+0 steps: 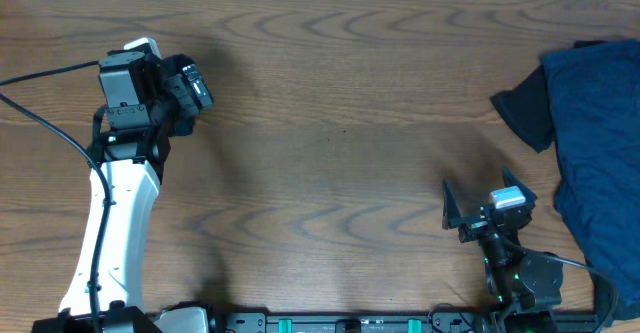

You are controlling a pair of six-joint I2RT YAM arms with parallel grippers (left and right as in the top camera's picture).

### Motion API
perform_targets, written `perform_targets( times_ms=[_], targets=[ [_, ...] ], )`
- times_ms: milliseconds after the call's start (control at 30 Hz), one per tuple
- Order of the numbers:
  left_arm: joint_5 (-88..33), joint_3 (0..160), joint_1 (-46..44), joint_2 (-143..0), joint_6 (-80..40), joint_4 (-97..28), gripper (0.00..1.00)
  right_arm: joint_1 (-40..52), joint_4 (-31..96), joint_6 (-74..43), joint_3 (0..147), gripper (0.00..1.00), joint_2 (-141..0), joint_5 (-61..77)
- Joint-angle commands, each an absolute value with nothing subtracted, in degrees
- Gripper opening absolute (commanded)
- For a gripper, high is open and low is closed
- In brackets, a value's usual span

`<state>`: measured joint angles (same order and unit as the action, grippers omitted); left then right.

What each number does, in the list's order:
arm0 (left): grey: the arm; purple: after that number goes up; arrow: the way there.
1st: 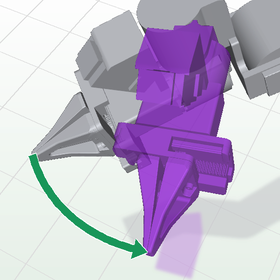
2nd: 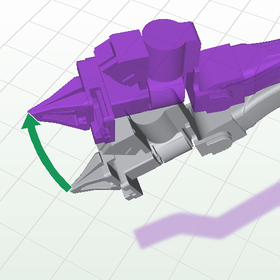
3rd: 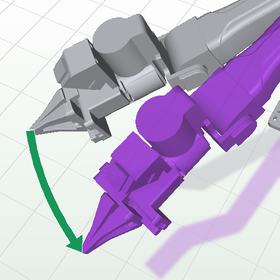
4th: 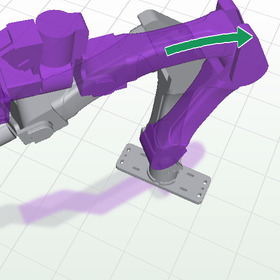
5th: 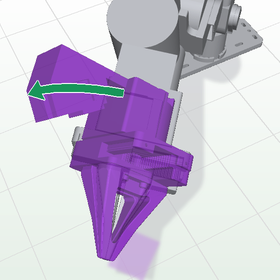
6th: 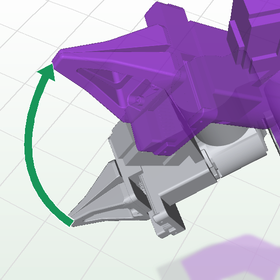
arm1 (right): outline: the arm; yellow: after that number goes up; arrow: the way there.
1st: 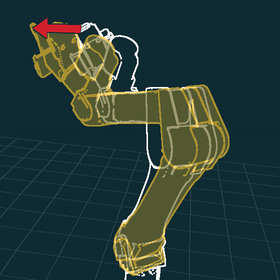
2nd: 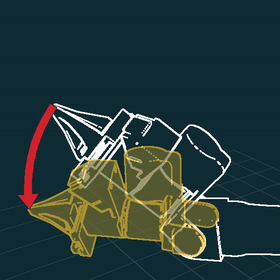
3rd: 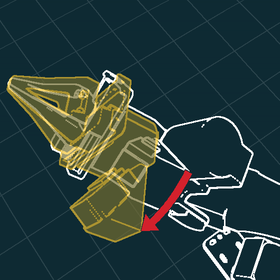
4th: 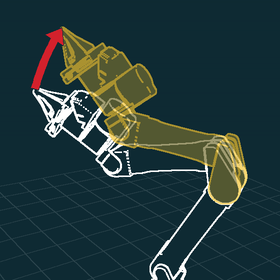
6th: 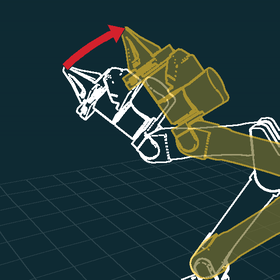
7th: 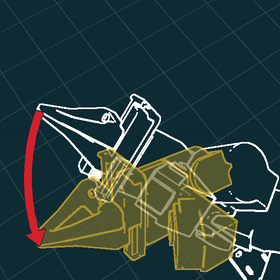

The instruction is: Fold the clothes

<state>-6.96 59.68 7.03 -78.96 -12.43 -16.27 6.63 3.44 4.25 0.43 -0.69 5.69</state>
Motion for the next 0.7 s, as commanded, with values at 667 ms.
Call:
perform_targets(
  times_ms=[667],
  targets=[
    [-7.1,59.6,7.0,-78.6,-12.8,-16.3,0.98,5.0,3.7,5.4,0.3,0.99,-0.3,5.3]
  ],
)
